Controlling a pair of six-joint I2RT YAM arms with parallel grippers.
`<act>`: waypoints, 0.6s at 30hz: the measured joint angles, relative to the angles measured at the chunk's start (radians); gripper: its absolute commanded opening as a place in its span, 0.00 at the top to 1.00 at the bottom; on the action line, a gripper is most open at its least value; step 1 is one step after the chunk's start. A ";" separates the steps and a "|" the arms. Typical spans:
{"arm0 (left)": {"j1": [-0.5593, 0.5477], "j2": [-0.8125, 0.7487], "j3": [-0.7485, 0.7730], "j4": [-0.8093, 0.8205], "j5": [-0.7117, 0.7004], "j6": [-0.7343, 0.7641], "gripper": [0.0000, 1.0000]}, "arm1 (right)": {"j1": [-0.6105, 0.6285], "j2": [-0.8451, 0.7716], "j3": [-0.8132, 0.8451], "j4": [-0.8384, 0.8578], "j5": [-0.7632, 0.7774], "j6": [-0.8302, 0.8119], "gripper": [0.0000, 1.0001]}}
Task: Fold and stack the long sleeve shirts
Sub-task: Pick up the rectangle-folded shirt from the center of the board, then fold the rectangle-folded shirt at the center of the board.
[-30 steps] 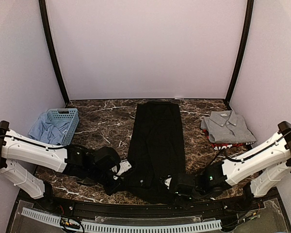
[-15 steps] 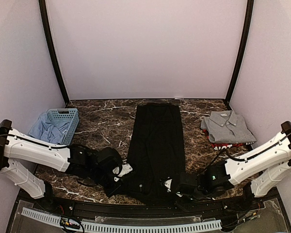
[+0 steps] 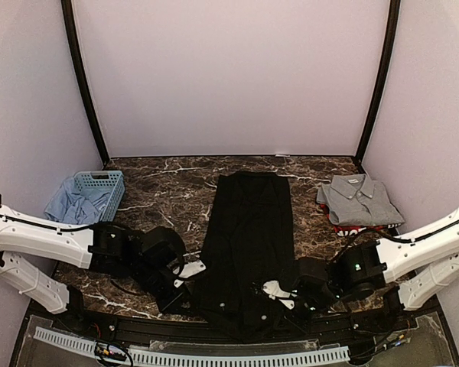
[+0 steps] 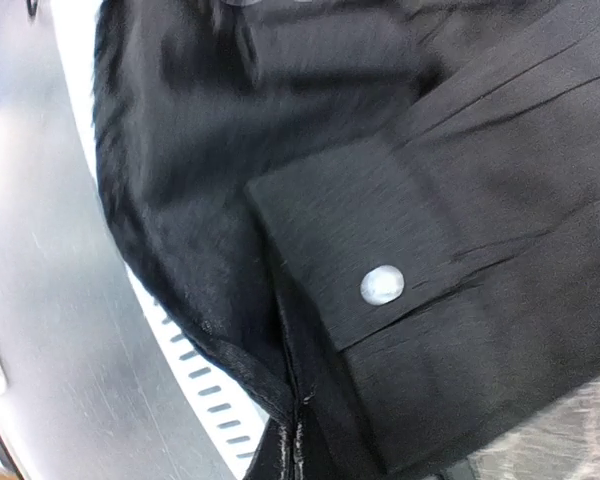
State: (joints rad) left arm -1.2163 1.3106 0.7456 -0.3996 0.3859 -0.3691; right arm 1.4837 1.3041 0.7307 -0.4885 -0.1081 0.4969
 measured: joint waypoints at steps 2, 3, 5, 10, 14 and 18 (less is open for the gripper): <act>0.037 0.000 0.030 -0.003 0.027 0.001 1.00 | -0.047 -0.014 0.030 -0.026 -0.004 -0.009 1.00; 0.064 0.000 0.045 -0.002 0.039 0.003 1.00 | -0.071 -0.022 0.041 -0.035 -0.003 -0.014 1.00; 0.134 0.000 0.075 0.006 0.064 0.010 1.00 | -0.144 -0.036 0.073 -0.061 -0.003 -0.032 1.00; 0.293 0.033 0.164 0.017 0.117 0.036 1.00 | -0.335 -0.053 0.176 -0.129 -0.003 -0.098 1.00; 0.382 0.100 0.244 0.037 0.150 0.049 1.00 | -0.501 -0.031 0.274 -0.164 -0.014 -0.166 1.00; 0.471 0.204 0.315 0.058 0.174 0.052 1.00 | -0.643 0.067 0.340 -0.172 -0.031 -0.233 1.00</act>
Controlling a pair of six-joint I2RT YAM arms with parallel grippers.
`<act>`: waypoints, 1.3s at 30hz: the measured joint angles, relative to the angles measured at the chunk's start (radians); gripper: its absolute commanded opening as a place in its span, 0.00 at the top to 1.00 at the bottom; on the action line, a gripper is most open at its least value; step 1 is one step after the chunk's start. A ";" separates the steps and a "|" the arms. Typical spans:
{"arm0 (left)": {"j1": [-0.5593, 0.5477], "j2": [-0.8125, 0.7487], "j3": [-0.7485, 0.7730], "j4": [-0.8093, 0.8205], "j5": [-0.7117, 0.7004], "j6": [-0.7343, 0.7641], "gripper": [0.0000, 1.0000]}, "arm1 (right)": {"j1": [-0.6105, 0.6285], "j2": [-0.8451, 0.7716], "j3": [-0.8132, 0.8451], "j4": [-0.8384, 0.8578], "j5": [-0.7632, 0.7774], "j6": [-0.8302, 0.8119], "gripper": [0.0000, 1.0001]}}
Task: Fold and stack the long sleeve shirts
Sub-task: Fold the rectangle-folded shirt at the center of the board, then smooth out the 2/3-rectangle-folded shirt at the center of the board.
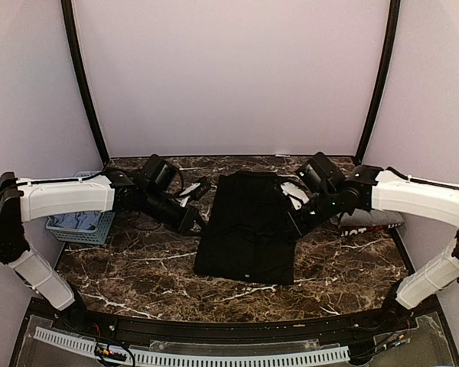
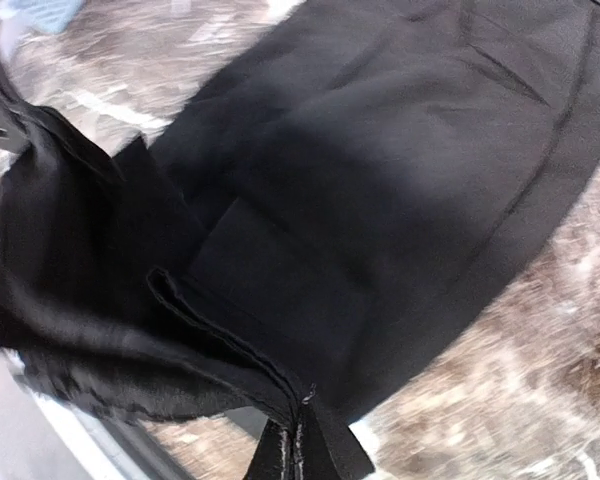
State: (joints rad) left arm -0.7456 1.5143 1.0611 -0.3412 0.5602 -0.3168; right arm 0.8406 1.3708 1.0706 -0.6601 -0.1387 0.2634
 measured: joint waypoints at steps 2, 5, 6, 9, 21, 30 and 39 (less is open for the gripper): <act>0.051 0.074 0.037 0.014 0.005 -0.001 1.00 | -0.066 0.077 0.032 -0.002 -0.011 -0.036 1.00; 0.109 0.183 0.099 0.017 0.007 -0.001 1.00 | -0.141 0.185 0.080 -0.006 -0.027 -0.080 1.00; 0.122 0.222 0.124 0.021 0.008 -0.002 1.00 | -0.159 0.217 0.098 -0.006 -0.034 -0.093 1.00; 0.152 0.317 0.193 0.022 0.009 -0.001 0.97 | -0.198 0.301 0.156 -0.006 -0.046 -0.124 0.97; 0.185 0.507 0.348 0.029 -0.046 0.005 0.48 | -0.264 0.483 0.251 -0.009 0.047 -0.146 0.59; 0.187 0.399 0.290 0.067 -0.181 0.005 0.43 | -0.213 0.300 0.145 0.060 0.151 -0.128 0.45; 0.175 0.048 -0.076 0.266 -0.158 -0.052 0.30 | 0.115 0.038 -0.112 0.221 0.174 -0.122 0.23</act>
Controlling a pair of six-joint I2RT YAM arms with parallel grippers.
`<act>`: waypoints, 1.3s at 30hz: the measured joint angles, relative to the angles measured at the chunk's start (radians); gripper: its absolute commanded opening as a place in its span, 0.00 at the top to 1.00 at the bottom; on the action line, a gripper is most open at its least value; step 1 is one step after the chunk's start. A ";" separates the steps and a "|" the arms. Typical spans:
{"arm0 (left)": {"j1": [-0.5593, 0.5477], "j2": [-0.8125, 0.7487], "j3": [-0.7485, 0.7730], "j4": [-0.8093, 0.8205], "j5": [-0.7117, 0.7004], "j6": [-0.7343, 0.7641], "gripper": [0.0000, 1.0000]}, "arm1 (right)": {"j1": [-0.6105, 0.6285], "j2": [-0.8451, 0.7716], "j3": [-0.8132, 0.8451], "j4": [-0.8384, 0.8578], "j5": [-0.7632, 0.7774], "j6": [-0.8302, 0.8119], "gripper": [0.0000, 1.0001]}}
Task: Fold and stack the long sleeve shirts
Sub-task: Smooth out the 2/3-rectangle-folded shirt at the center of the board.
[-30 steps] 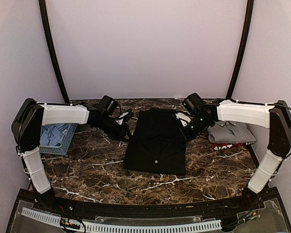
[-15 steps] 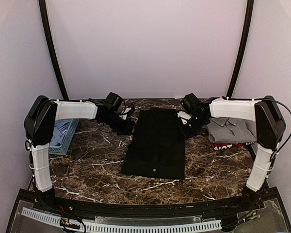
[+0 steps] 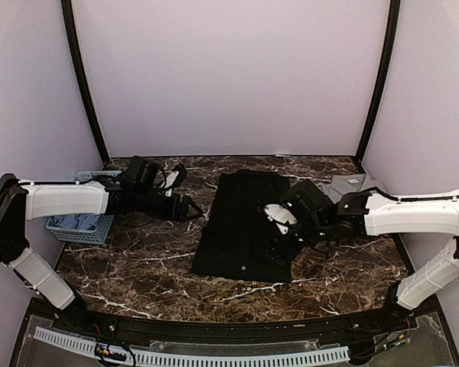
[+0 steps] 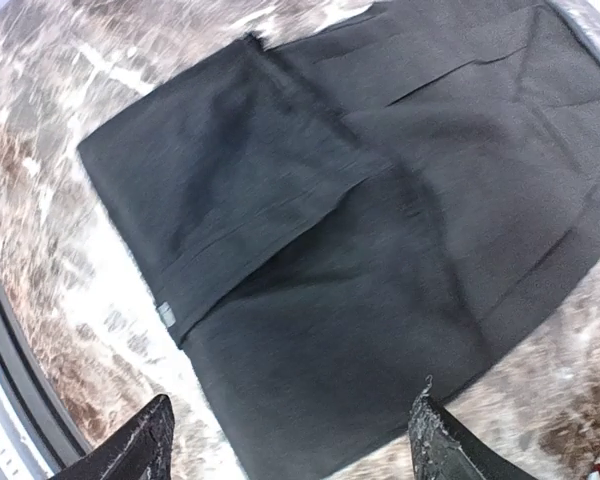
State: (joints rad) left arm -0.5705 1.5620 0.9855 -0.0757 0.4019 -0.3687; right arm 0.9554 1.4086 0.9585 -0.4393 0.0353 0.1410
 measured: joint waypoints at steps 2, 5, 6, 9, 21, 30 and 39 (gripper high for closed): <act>-0.014 -0.035 -0.062 0.041 0.005 -0.014 0.30 | 0.044 -0.010 -0.038 0.024 0.016 0.011 0.22; -0.029 -0.042 -0.123 0.088 0.005 -0.037 0.30 | 0.054 -0.005 -0.063 0.034 0.059 0.042 0.22; -0.031 -0.038 -0.135 0.095 0.006 -0.043 0.30 | 0.053 0.004 -0.060 0.036 0.077 0.054 0.22; -0.035 -0.011 -0.145 0.123 0.008 -0.055 0.30 | 0.052 0.041 -0.043 0.045 0.100 0.062 0.21; -0.137 0.045 -0.156 0.204 0.034 -0.035 0.33 | 0.093 0.045 -0.092 0.167 0.043 0.061 0.22; -0.229 0.172 -0.133 0.269 0.047 -0.058 0.37 | 0.082 0.188 -0.111 0.240 0.069 0.124 0.25; -0.364 0.228 -0.101 0.238 -0.207 -0.009 0.37 | 0.092 0.182 -0.227 0.296 0.105 0.183 0.27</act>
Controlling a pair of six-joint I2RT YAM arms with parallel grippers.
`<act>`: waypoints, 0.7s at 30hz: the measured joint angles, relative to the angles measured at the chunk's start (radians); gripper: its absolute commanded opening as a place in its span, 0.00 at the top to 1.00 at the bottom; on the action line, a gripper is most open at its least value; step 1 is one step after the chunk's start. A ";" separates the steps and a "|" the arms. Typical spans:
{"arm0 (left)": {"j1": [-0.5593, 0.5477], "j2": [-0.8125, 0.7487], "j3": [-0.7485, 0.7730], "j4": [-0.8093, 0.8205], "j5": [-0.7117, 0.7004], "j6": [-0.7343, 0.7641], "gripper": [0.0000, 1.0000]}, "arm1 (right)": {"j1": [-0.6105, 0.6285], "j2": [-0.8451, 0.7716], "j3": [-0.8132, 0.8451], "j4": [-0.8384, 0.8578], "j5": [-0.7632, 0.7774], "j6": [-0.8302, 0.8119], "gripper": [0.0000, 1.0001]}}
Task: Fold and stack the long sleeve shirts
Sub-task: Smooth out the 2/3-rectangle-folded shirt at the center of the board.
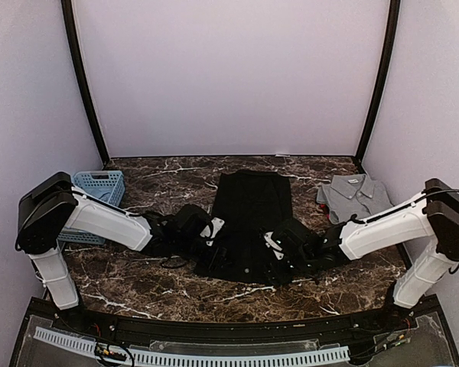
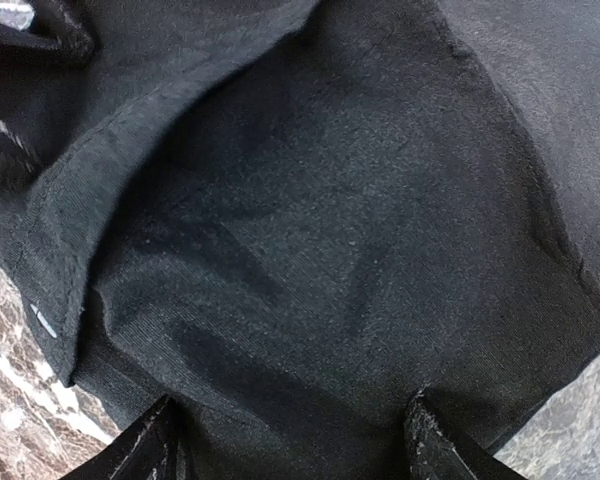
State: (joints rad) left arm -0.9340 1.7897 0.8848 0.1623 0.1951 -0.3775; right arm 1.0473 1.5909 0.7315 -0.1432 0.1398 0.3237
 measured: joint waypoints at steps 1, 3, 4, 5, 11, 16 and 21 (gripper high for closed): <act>-0.021 0.001 0.003 -0.005 -0.040 0.008 0.37 | 0.006 -0.008 -0.015 0.018 0.007 0.006 0.27; -0.056 0.003 0.008 -0.016 -0.117 0.012 0.37 | 0.020 -0.020 -0.043 0.050 0.022 0.019 0.27; -0.073 0.003 0.009 -0.023 -0.155 0.011 0.37 | 0.028 -0.027 -0.056 0.065 0.028 0.027 0.27; -0.085 0.003 0.009 -0.028 -0.185 0.010 0.37 | 0.036 -0.035 -0.069 0.079 0.033 0.035 0.27; -0.133 -0.021 -0.017 -0.058 -0.316 -0.033 0.37 | 0.095 -0.105 -0.140 0.106 0.022 0.083 0.27; -0.166 -0.077 -0.060 -0.115 -0.359 -0.081 0.35 | 0.179 -0.151 -0.166 0.087 -0.001 0.109 0.21; -0.177 -0.161 -0.097 -0.197 -0.359 -0.106 0.23 | 0.234 -0.221 -0.168 0.029 -0.001 0.121 0.16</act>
State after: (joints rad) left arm -1.1110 1.6287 0.7883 -0.0349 -0.1638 -0.4831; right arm 1.2816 1.3701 0.5636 -0.1143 0.1387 0.4450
